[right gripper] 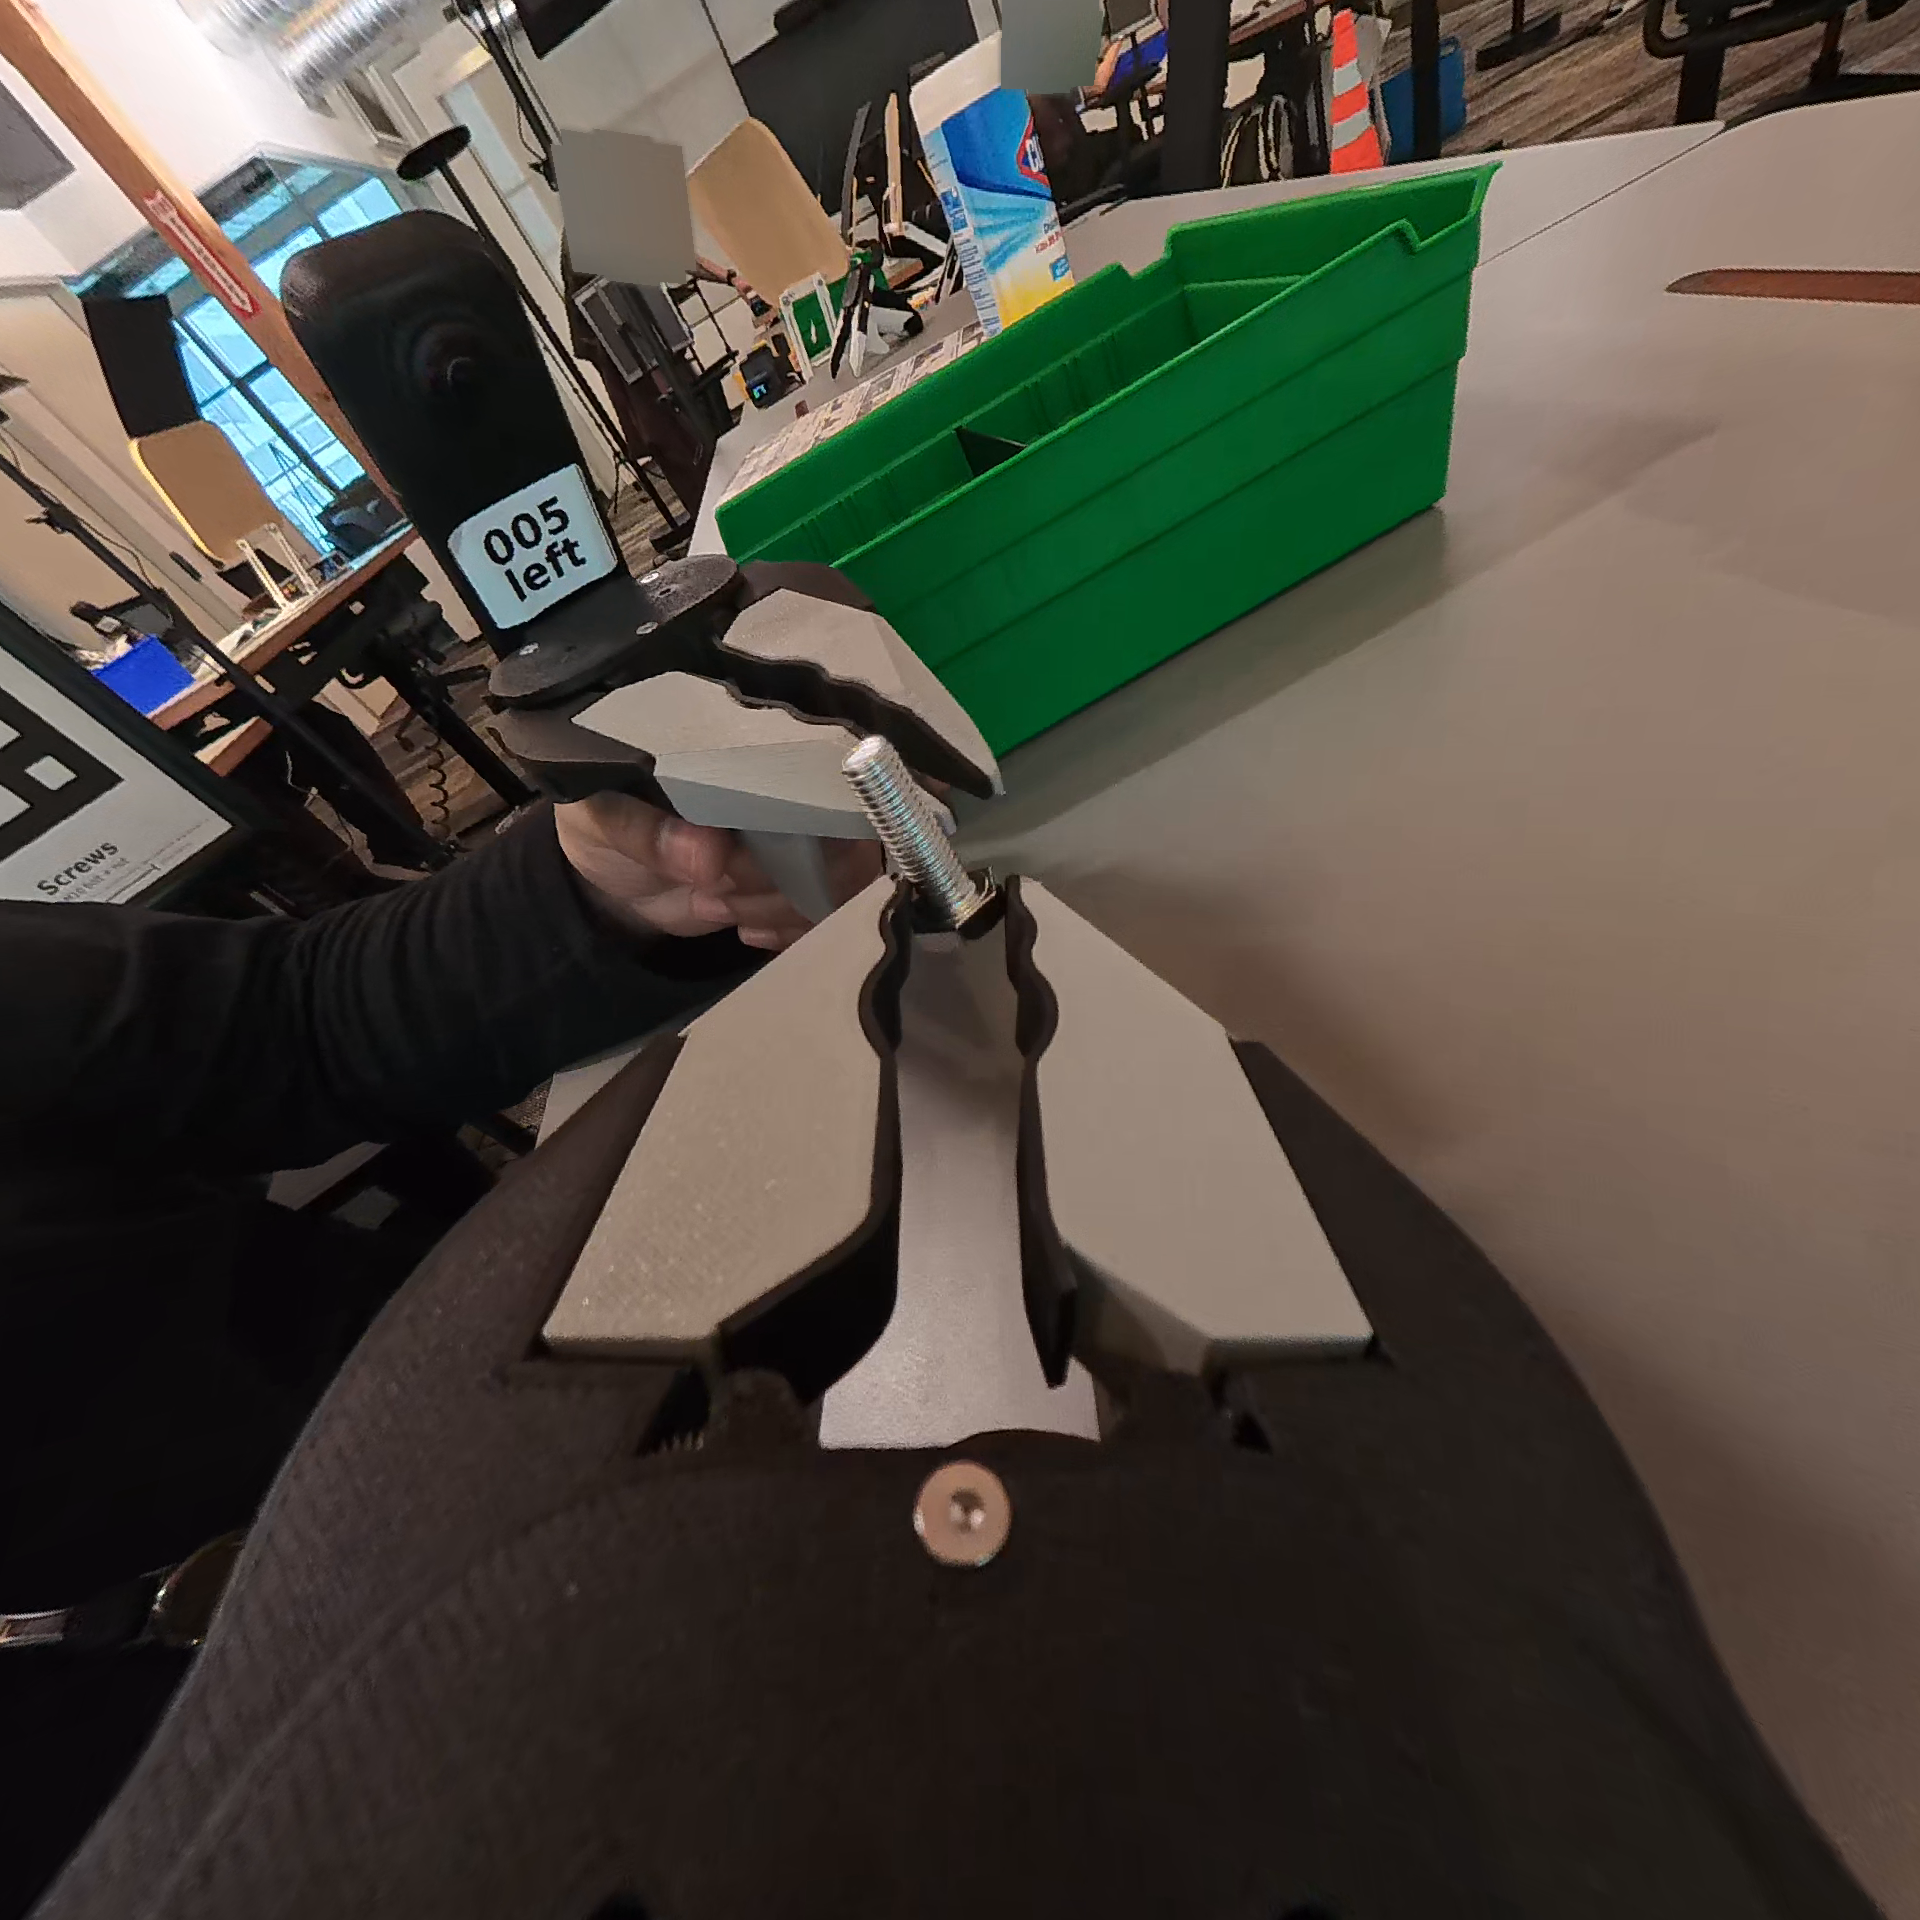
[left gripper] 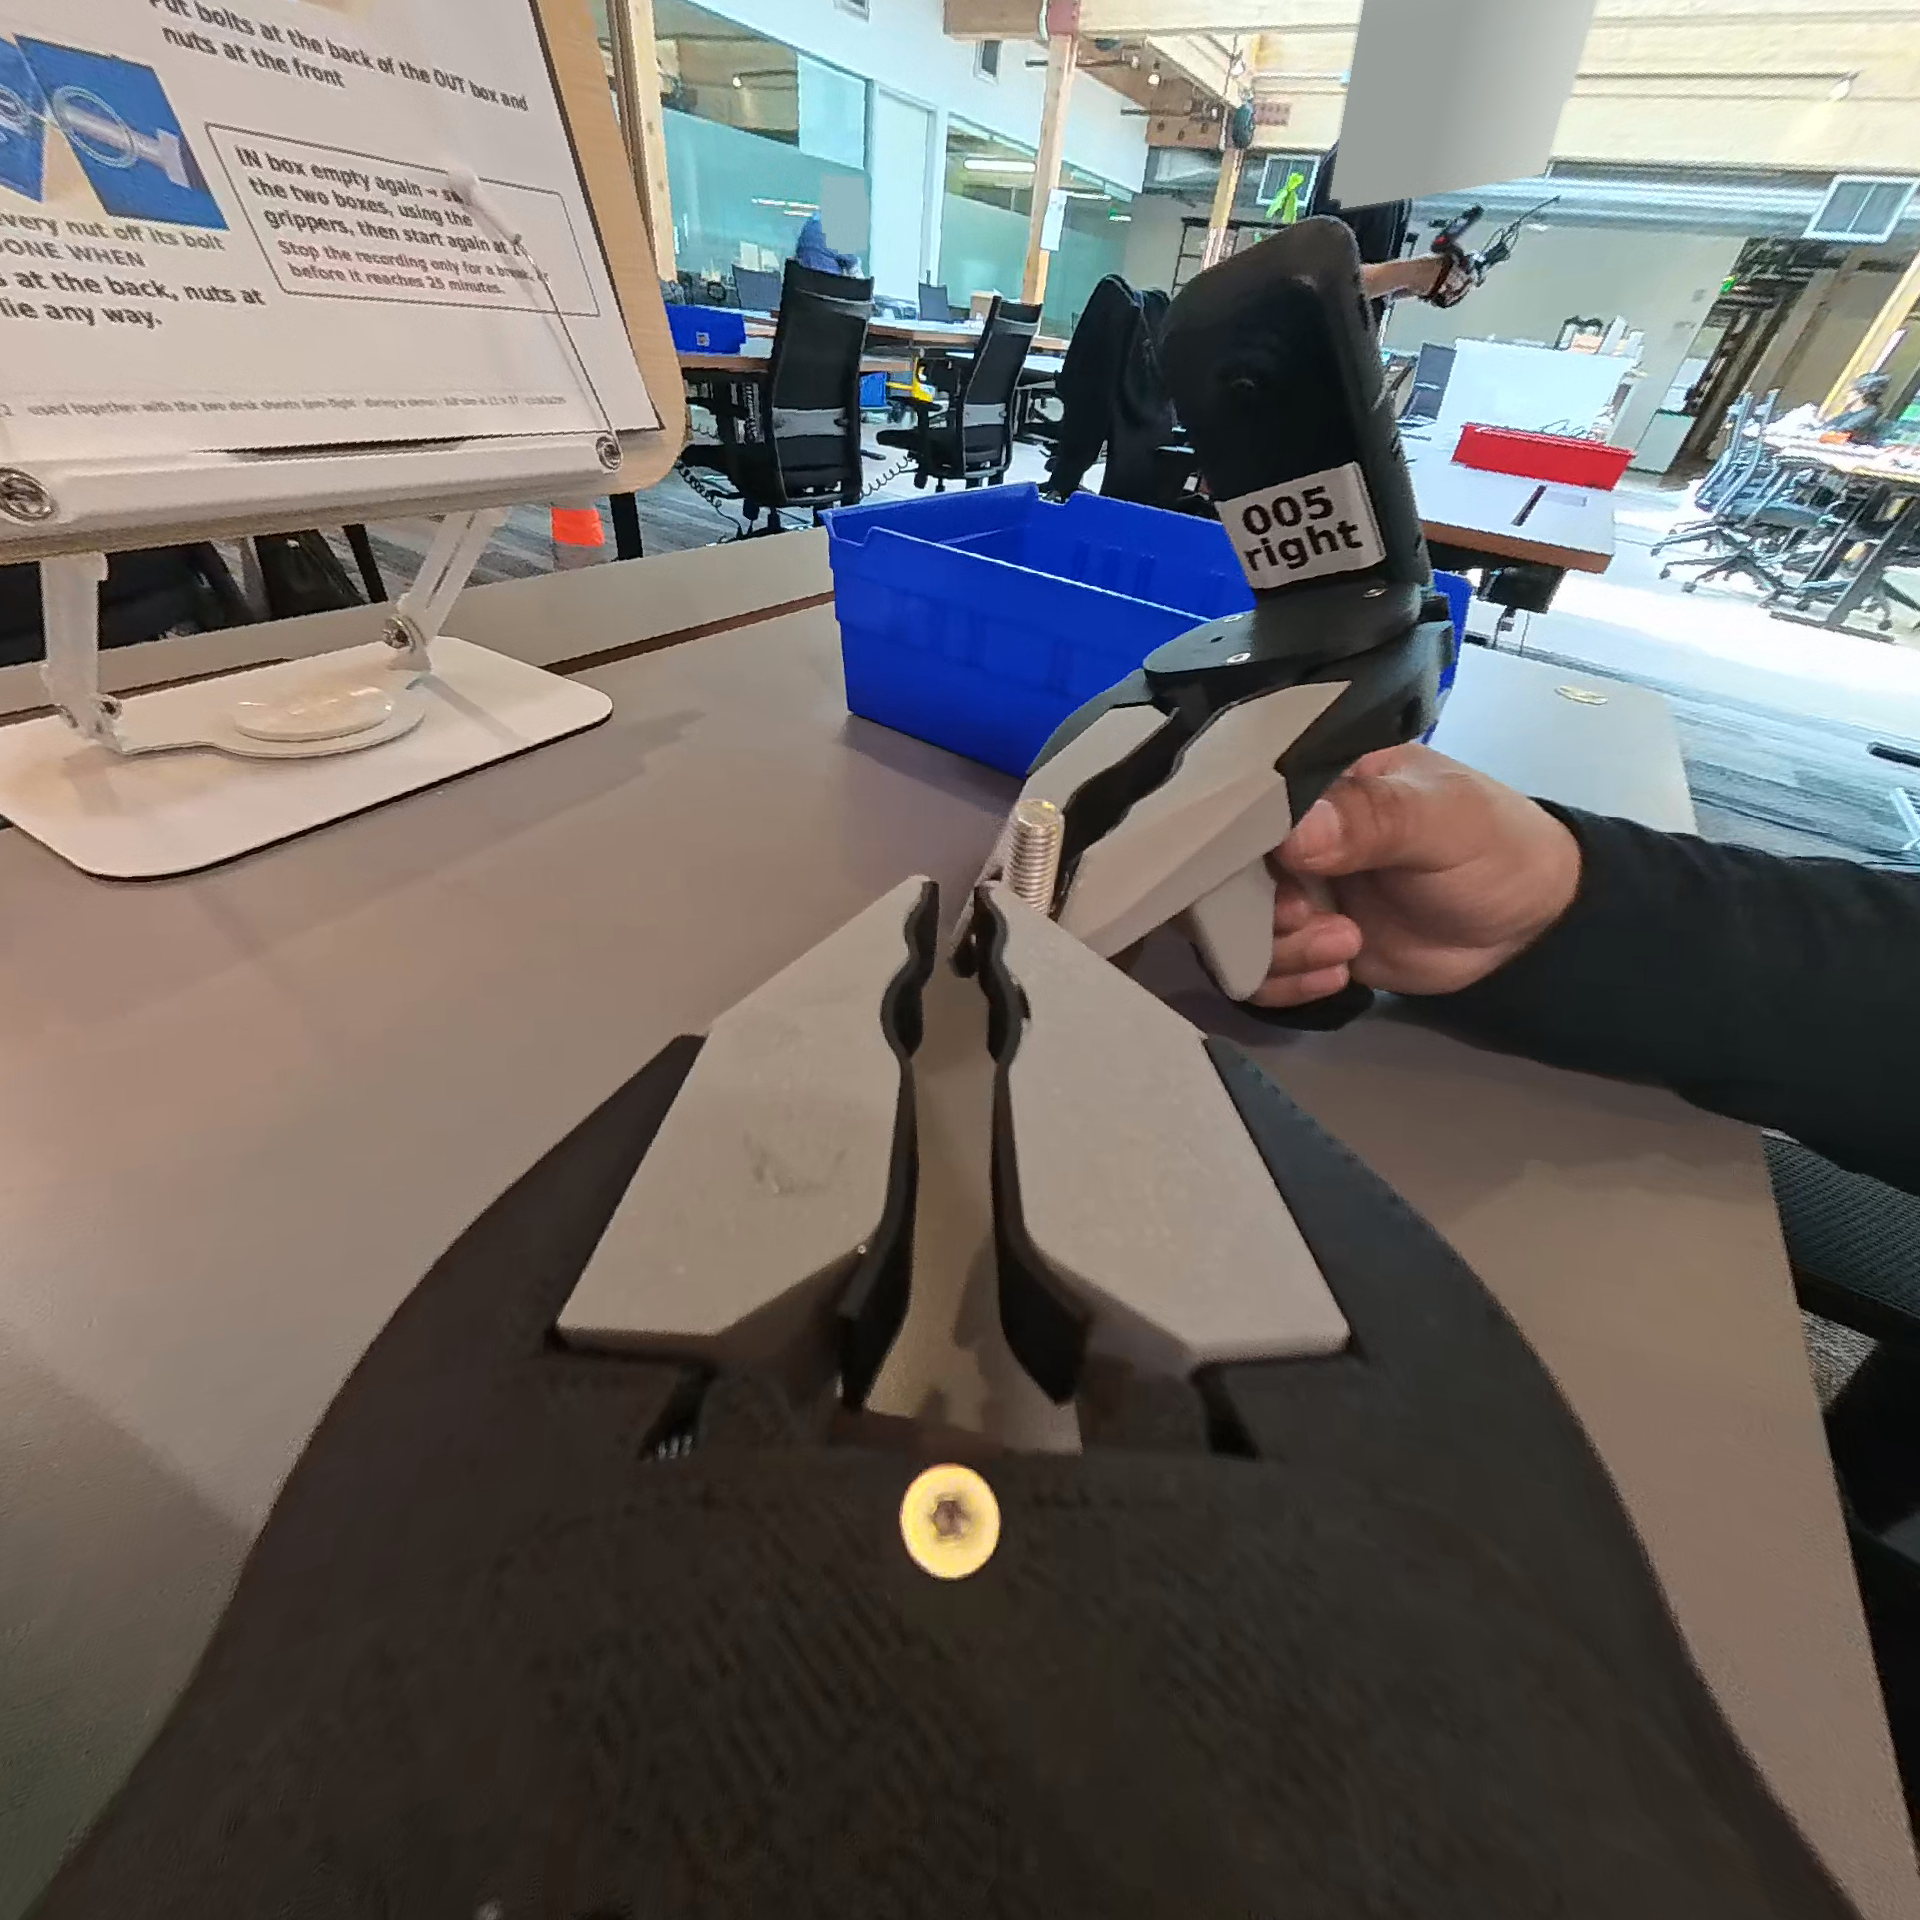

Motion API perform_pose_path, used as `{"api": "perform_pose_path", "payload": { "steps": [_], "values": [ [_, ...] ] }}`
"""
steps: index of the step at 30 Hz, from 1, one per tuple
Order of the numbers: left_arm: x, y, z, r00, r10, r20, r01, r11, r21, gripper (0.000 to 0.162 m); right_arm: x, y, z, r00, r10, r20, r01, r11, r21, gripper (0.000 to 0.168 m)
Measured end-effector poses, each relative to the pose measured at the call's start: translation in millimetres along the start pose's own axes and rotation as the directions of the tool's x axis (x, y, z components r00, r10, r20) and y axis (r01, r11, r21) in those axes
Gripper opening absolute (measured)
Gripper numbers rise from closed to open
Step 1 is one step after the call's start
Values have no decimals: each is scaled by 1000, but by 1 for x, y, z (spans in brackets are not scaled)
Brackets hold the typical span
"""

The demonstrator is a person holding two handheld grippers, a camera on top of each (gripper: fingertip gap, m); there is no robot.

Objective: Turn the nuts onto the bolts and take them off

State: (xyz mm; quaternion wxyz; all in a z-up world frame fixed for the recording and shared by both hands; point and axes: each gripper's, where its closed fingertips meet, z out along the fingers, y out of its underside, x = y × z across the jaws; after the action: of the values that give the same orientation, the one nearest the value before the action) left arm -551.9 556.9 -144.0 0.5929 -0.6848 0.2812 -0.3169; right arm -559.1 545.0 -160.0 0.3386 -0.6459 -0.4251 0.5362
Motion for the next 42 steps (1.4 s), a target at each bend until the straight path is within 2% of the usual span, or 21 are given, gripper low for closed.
{"api": "perform_pose_path", "payload": {
  "steps": [14,16,18,20,22,25,28,30,33,36,39,42],
  "values": [
    [5,-8,-4,996,-65,-63,68,997,42,6,-1,-1,-1,999,28,18,-29,1000,7,15],
    [8,-12,-6,992,-80,-97,86,994,62,16,2,0,-2,1000,26,2,-26,1000,1,14],
    [7,-13,-6,991,-90,-95,97,993,65,16,1,1,-1,1000,27,8,-27,1000,-2,15],
    [9,-9,-4,992,-80,-99,84,995,44,17,0,2,0,1000,23,14,-23,1000,-9,15],
    [15,-5,-2,993,-37,-111,40,999,27,7,-2,4,3,1000,9,15,-8,1000,-22,14],
    [15,-4,-2,996,39,-86,-37,999,21,7,-2,5,3,1000,7,16,-7,1000,-27,14],
    [13,-3,-2,996,11,-87,-10,1000,11,6,-4,7,4,997,54,52,-53,998,-32,15],
    [9,2,0,997,-12,-75,11,1000,-16,7,-4,11,7,995,74,59,-71,996,-51,23],
    [2,10,2,999,-8,-37,6,998,-57,7,2,20,9,999,50,13,-49,994,-99,28],
    [-6,16,3,1000,-7,4,7,996,-87,7,9,24,9,999,17,-41,-22,991,-128,26],
    [-12,27,4,999,15,35,-9,990,-144,7,17,17,3,995,-7,-96,-2,995,-96,26],
    [-7,30,7,998,53,23,-49,985,-167,7,15,5,-4,997,25,-76,-27,999,-32,24]
  ]
}}
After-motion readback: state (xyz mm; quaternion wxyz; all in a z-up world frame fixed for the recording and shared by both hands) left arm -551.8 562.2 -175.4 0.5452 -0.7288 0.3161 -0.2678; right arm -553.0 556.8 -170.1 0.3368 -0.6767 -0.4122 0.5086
